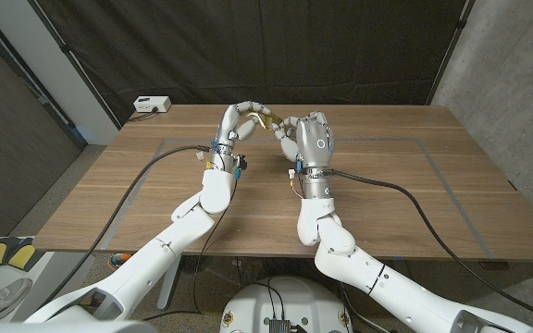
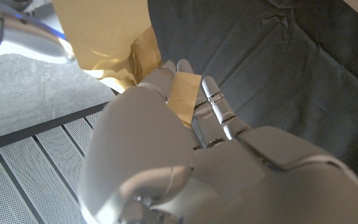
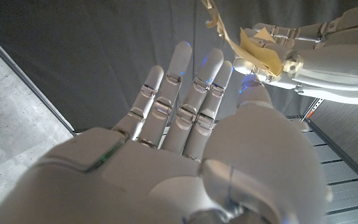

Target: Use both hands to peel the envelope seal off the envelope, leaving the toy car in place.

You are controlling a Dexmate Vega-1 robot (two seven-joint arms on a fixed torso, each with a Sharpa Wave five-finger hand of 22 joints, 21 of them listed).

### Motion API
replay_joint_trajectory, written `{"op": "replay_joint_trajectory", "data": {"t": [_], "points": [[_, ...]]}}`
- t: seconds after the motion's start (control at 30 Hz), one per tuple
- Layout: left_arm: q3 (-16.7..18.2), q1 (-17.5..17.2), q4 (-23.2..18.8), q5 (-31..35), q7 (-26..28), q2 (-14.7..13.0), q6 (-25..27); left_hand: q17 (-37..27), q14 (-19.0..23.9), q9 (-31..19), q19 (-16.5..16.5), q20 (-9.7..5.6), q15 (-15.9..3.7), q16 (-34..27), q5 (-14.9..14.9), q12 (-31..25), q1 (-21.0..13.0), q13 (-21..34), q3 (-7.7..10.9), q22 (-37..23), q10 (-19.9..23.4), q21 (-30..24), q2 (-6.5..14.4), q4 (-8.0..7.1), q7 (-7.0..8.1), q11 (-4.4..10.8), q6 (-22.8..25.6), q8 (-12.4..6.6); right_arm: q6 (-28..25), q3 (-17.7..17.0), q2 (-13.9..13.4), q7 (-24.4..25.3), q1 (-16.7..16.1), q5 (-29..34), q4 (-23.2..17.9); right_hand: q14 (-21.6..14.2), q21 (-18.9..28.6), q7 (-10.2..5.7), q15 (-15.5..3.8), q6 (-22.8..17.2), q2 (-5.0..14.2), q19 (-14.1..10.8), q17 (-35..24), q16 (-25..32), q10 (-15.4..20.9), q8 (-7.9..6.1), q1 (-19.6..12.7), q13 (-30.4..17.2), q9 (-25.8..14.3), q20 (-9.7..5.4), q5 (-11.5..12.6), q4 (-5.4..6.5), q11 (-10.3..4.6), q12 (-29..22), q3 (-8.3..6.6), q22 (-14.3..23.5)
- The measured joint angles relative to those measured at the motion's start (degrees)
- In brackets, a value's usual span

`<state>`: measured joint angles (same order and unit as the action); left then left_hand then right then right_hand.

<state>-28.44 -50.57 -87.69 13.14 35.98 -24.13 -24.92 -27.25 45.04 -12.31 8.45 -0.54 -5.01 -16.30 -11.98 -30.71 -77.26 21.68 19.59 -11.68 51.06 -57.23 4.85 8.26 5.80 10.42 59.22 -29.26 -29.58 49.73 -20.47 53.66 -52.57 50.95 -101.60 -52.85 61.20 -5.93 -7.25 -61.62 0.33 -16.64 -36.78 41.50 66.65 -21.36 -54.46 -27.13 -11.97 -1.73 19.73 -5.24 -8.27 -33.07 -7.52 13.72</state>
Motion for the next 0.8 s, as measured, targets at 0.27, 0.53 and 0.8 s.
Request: {"op": "replay_joint_trajectory", "data": {"t": [0.27,0.53,0.8], "points": [[0.0,0.2,0.6,0.2,0.6,0.4,-0.8,0.0,-0.4,-0.1,0.0,0.0,0.19,0.4,0.0,0.4,-0.2,0.3,-0.11,0.0,-0.1,-0.2,0.2,-0.11,0.14,0.12,-0.9,0.0,-1.3,0.5,0.3,-0.7,0.5,0.7,0.2,-0.8,1.1,-0.6,-0.35,-0.8,1.34,0.5,-0.3,-0.4,1.0,0.0,-1.4,-1.1,0.6,-0.08,1.1,-0.6,-0.34,0.0,-0.69,0.0],[0.1,0.3,0.9,0.6,1.2,0.6,-1.3,-0.5,-0.4,0.3,0.0,0.0,0.2,0.4,0.0,0.8,-0.2,0.5,-1.12,0.3,-0.1,-0.4,0.2,-0.67,2.79,0.12,0.9,-0.01,-1.3,0.8,0.8,0.6,1.0,0.9,1.2,-0.8,2.0,-0.53,-0.4,-0.5,0.45,1.0,-1.2,-0.5,0.9,1.24,1.2,-0.9,1.0,-0.12,0.4,0.57,-0.04,1.2,0.91,-0.2],[0.3,0.3,1.2,1.0,2.0,0.9,-2.1,-0.8,-0.4,0.6,0.0,0.0,0.2,0.4,0.0,1.3,-0.2,0.1,-1.75,0.3,0.1,-0.7,0.2,-0.84,3.37,0.34,0.9,-0.01,-2.8,1.5,0.8,0.1,1.5,2.1,1.4,-0.8,2.6,-1.44,-0.4,-0.6,-0.65,1.6,-2.0,-0.5,1.5,1.72,-0.6,-1.2,1.0,-0.12,0.4,-0.76,-0.73,1.5,0.5,-0.2]]}}
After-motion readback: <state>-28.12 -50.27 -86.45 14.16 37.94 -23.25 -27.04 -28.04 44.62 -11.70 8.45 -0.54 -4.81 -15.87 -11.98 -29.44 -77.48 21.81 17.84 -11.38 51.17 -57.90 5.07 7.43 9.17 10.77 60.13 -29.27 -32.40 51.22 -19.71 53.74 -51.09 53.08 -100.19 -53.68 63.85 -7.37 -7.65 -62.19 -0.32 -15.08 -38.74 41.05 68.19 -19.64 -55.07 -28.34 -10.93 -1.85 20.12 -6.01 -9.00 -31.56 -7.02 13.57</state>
